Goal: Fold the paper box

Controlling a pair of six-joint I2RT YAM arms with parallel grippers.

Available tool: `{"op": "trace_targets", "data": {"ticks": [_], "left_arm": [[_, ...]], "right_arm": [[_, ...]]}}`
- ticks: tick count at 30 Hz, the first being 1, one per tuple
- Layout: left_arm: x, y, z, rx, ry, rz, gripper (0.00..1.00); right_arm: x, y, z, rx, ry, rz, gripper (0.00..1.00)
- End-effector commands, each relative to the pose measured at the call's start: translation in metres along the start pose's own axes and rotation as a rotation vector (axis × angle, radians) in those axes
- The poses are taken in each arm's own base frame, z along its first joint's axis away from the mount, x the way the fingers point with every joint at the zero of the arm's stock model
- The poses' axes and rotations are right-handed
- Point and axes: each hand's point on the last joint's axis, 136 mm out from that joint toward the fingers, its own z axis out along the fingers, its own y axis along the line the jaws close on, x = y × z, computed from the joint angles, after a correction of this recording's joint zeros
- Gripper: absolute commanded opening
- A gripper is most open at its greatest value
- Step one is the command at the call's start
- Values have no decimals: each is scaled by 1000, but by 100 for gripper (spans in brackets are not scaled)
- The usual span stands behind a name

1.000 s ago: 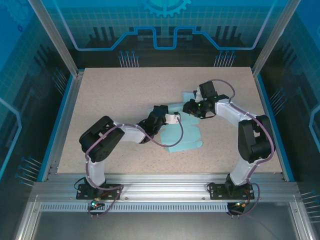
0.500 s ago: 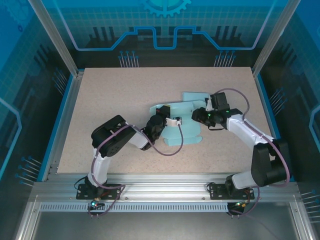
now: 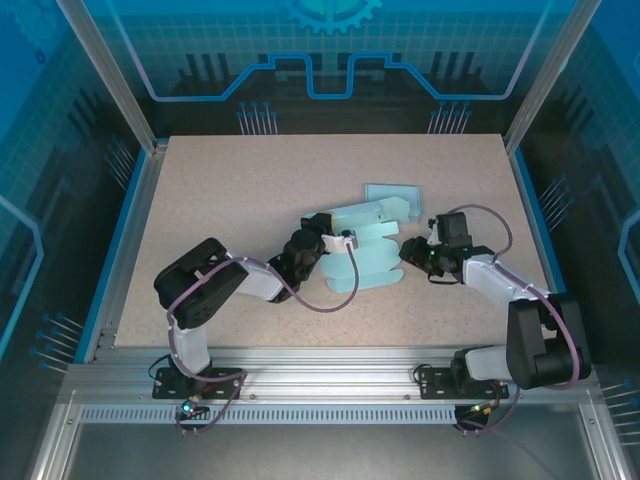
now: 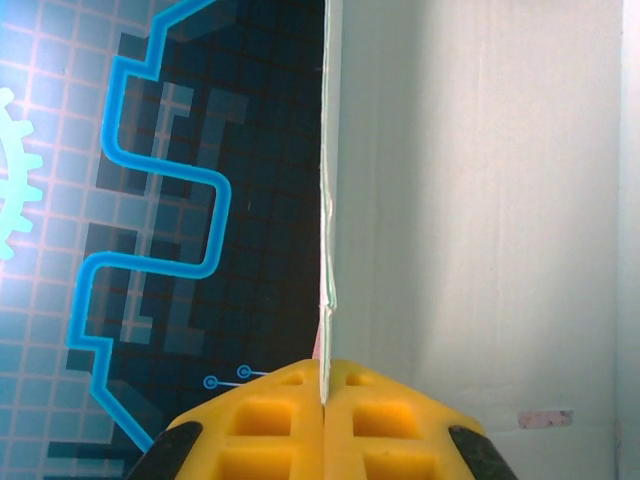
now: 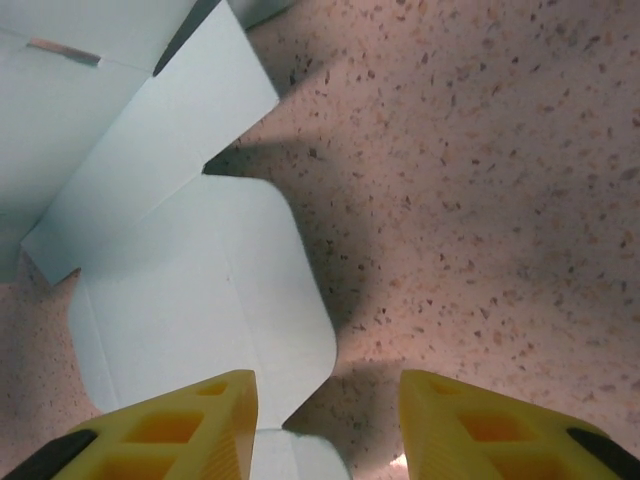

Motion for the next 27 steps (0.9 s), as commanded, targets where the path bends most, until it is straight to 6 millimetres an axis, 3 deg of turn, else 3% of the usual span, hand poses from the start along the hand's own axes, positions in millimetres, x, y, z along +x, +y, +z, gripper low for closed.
{"op": "trace_targets", "data": {"ticks": [1, 7, 12, 17, 21, 27], "left_arm": [[-9, 12, -9, -4, -40, -103, 0], [-8, 9, -9, -2, -37, -91, 0], [-10, 9, -10, -6, -45, -88, 0], [-12, 11, -11, -10, -54, -99, 0], [-12, 11, -12, -8, -58, -106, 0], [-13, 13, -14, -12, -65, -114, 0]], "right_arm": [[-20, 11, -2, -82, -80, -10, 46], [-37, 29, 4, -175, -133, -65, 47], [-47, 33, 10, -180, -153, -103, 48], [-49, 30, 19, -172, -147, -104, 53], [-49, 32, 30, -192, -128, -102, 64], [-52, 40, 43, -234, -109, -118, 65]]}}
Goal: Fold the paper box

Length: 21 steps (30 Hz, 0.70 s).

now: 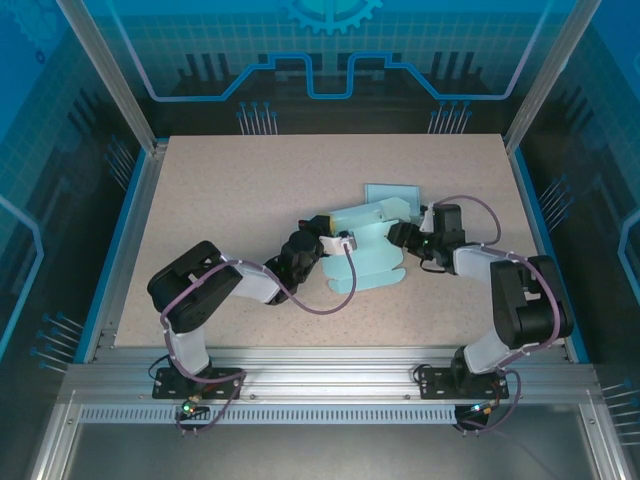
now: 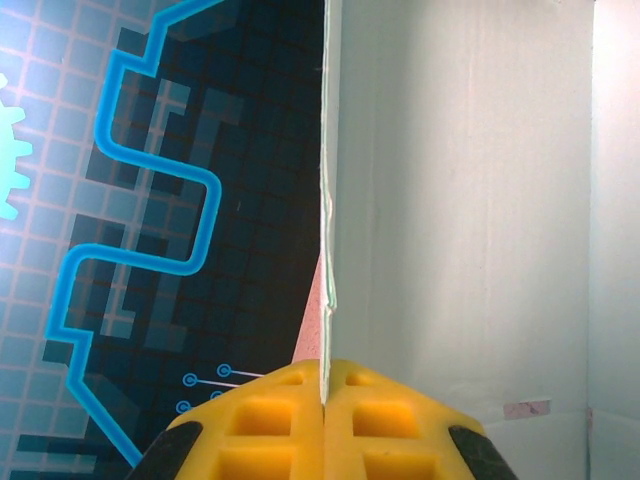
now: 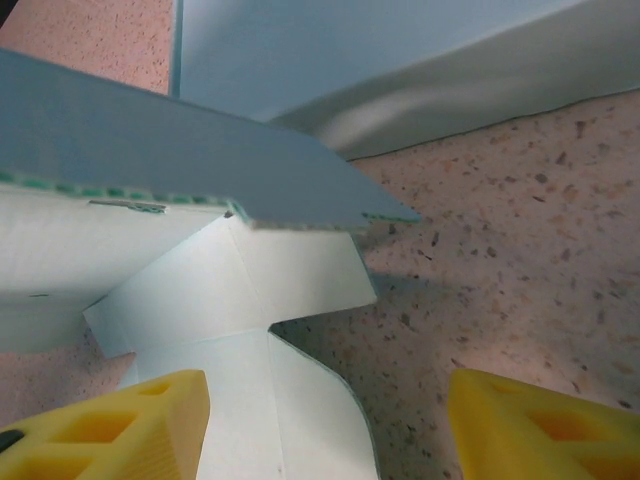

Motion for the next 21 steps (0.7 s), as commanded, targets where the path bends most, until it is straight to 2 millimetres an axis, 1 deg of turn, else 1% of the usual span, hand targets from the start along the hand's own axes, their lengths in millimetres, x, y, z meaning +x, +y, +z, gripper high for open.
{"op": "trace_targets", "data": {"ticks": [1, 5, 10, 13, 21], "left_arm": [[-11, 15, -7, -34, -48, -61, 0], [-12, 15, -7, -35, -50, -62, 0], [-12, 16, -7, -36, -51, -69, 0], [-11, 14, -6, -28, -46, -61, 0], [-9, 8, 0, -23, -28, -42, 0]], "right_arm": [[-18, 16, 4, -79, -38, -40, 64], [-23, 27, 5, -112, -56, -76, 62], [-25, 35, 6, -119, -64, -104, 58], [-26, 38, 4, -125, -68, -107, 56], [-22, 46, -5, -135, -82, -122, 44]]}}
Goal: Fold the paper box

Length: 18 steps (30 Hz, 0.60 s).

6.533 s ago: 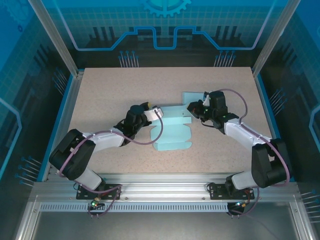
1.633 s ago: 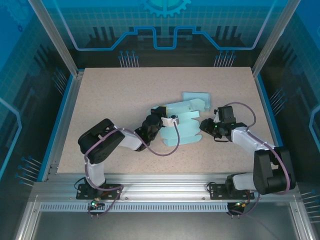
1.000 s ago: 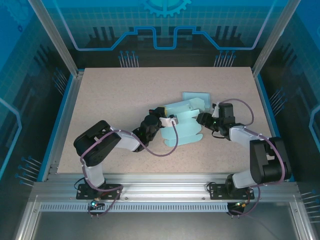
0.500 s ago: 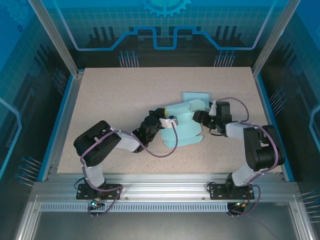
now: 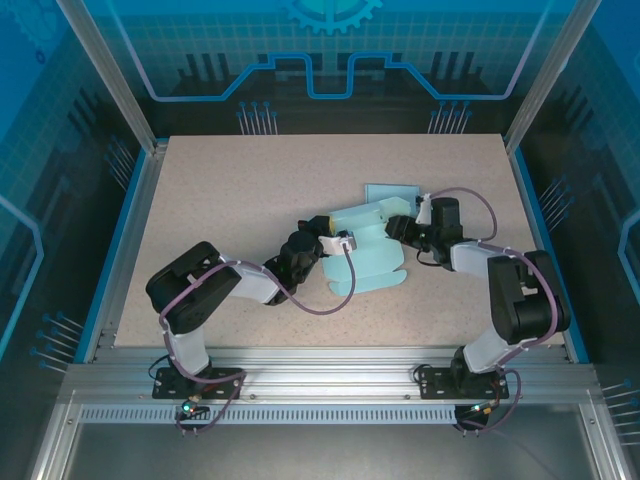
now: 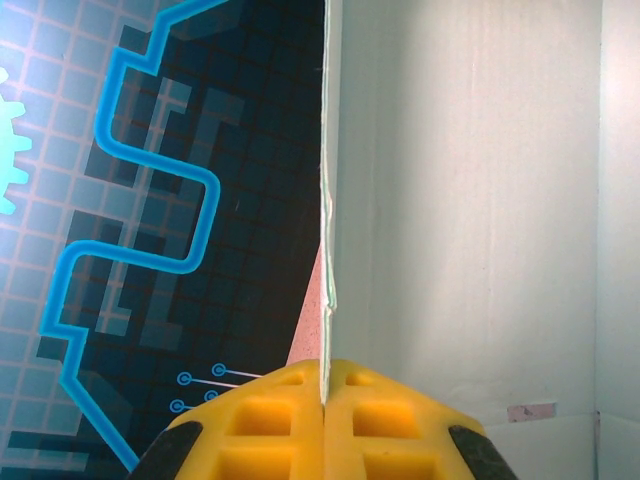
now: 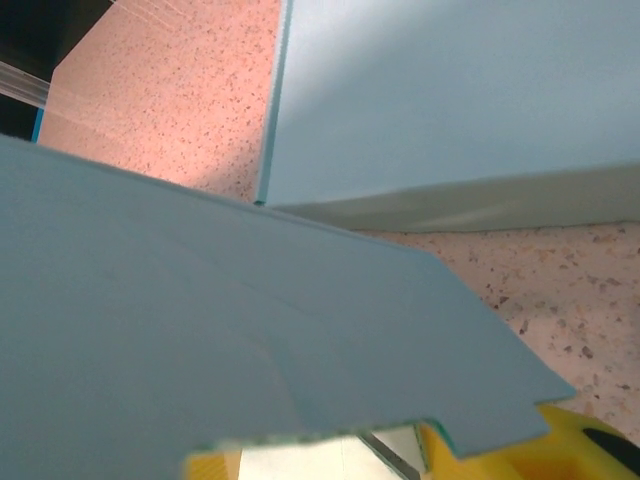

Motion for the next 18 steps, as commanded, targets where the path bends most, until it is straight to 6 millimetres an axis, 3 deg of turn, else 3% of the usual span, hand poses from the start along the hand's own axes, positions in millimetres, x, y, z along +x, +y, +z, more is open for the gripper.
{"op": "trace_targets", "data": {"ticks": [1, 8, 18], "left_arm": [[-8, 5, 2, -21, -22, -19, 0], [-9, 0, 7, -14, -11, -8, 0], [-10, -1, 7, -15, -18, -5, 0]], "right_arm": [[-5, 21, -8, -46, -31, -52, 43], [9, 35, -4, -48, -16, -79, 36], [34, 15, 20, -13, 43, -20, 35]]}}
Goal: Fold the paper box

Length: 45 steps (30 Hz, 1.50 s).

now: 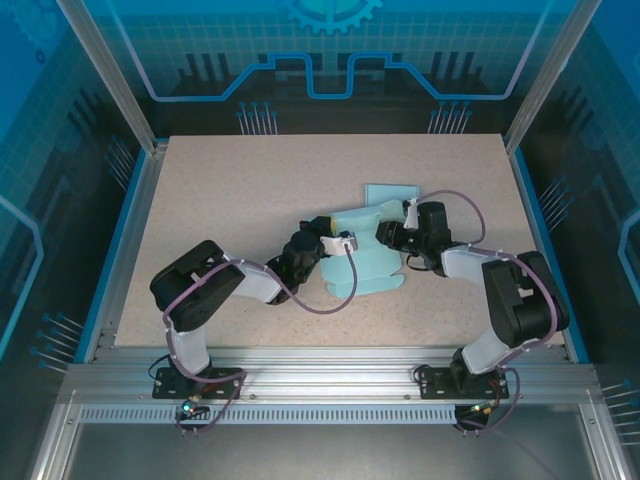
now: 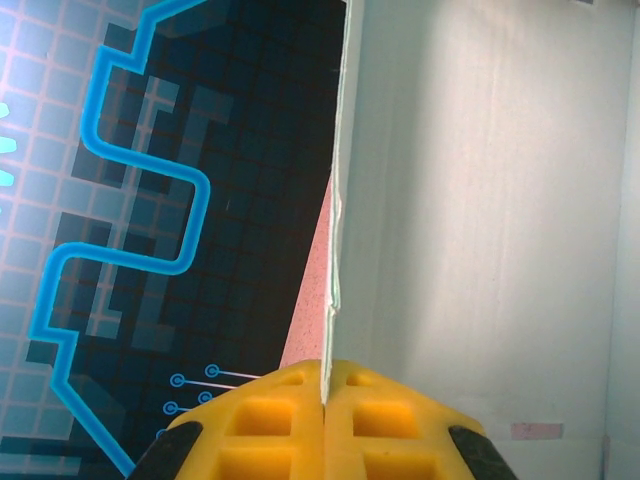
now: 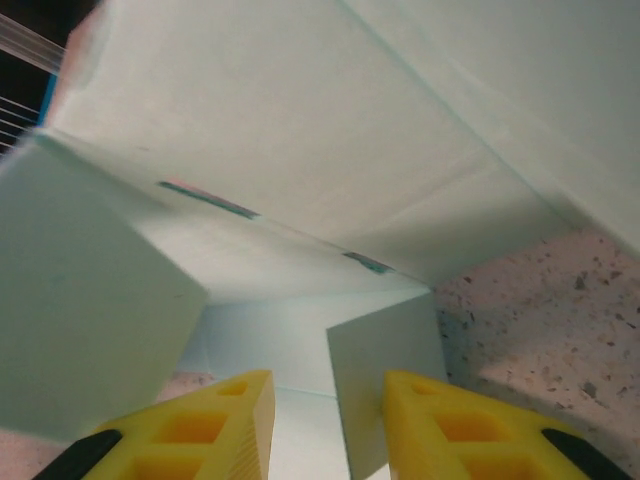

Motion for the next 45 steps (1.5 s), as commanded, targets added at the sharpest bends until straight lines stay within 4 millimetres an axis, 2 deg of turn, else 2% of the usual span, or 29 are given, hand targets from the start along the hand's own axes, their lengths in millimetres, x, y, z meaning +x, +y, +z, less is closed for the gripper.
{"op": "trace_targets", "data": {"ticks": [1, 6, 11, 16, 20, 24, 27, 30, 33, 35, 36, 38, 45], "left_arm": [[-11, 7, 3, -30, -25, -12, 0], [-9, 5, 1, -37, -26, 11, 0], [-9, 2, -3, -33, -46, 33, 0], [-11, 1, -6, -30, -63, 43, 0], [-12, 0, -8, -26, -72, 42, 0], [-14, 0, -9, -29, -84, 43, 0], [-15, -1, -10, -30, -90, 44, 0], [-16, -2, -11, -29, -94, 46, 0], [-16, -3, -10, -32, -94, 51, 0], [-16, -4, -10, -31, -95, 53, 0], [-16, -4, -10, -31, -95, 54, 0], [-17, -3, -10, -35, -98, 59, 0], [-17, -3, -11, -36, -98, 63, 0]], "right_arm": [[10, -4, 8, -5, 21, 26, 35], [9, -3, -6, 38, 40, 20, 36], [2, -10, -46, 107, 20, -16, 40], [-7, -16, -91, 98, -30, -24, 47], [-23, -19, -123, 91, -97, -31, 53], [-48, -32, -138, 137, -131, -26, 51], [-67, -46, -133, 153, -128, -7, 43], [-81, -52, -112, 107, -102, 3, 35], [-90, -54, -87, 53, -93, 0, 34], [-87, -57, -69, 44, -64, -2, 34], [-97, -52, -65, 35, -74, -24, 34], [-98, -51, -50, 32, -49, -36, 34], [-100, -48, -22, 0, -5, -60, 36]]}}
